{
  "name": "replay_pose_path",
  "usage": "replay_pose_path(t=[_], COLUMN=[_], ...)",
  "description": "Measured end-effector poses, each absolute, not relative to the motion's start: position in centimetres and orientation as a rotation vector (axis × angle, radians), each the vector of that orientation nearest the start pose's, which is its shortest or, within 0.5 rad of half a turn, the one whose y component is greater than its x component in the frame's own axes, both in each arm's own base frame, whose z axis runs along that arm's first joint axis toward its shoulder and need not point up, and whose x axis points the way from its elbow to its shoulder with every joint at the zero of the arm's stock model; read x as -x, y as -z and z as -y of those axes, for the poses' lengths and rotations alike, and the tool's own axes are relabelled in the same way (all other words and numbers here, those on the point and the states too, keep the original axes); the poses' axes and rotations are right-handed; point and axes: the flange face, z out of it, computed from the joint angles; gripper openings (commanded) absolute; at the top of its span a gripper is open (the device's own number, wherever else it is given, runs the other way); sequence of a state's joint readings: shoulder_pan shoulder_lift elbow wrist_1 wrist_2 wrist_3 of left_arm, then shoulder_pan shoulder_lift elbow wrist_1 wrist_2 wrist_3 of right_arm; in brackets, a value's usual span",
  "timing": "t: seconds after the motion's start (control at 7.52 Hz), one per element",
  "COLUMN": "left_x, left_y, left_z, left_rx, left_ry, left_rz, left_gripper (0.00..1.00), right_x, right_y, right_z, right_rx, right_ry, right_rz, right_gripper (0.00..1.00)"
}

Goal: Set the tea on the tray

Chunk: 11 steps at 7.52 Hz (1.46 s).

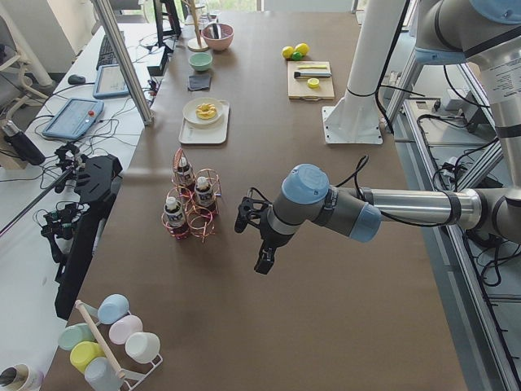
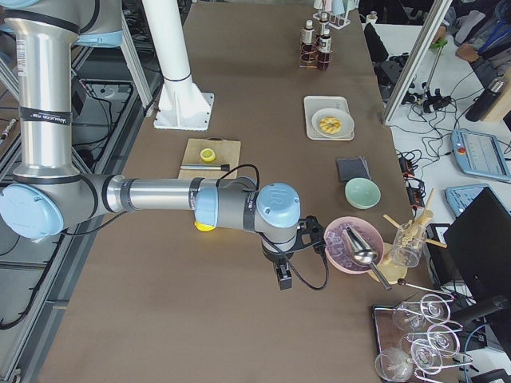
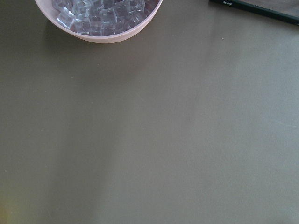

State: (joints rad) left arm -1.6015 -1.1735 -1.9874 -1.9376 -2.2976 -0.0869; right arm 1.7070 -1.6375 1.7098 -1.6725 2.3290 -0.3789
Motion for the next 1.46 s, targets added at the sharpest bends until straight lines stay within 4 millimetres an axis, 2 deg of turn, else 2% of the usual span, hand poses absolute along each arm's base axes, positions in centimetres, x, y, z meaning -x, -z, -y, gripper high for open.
replay_pose_path(t=[0.93, 1.33, 1.46], left_x=[7.8, 7.8, 7.7], left_y=[-58.3, -59.3, -60.5], left_z=[34.9, 34.6, 34.5], left_rx=[-0.346, -0.334, -0.309], left_ry=[-0.029, -0.02, -0.017], left_rz=[-0.722, -0.72, -0.73], left_gripper=[0.97, 0.97, 0.97], right_x=[-12.6, -12.5, -12.5], right_y=[-63.8, -65.4, -66.2], right_z=[44.6, 44.4, 44.5], right_rx=[-0.158, -0.128, -0.114], right_ry=[0.217, 0.206, 0.201], right_rz=[0.75, 0.76, 0.763], right_gripper=[1.0, 1.0, 1.0])
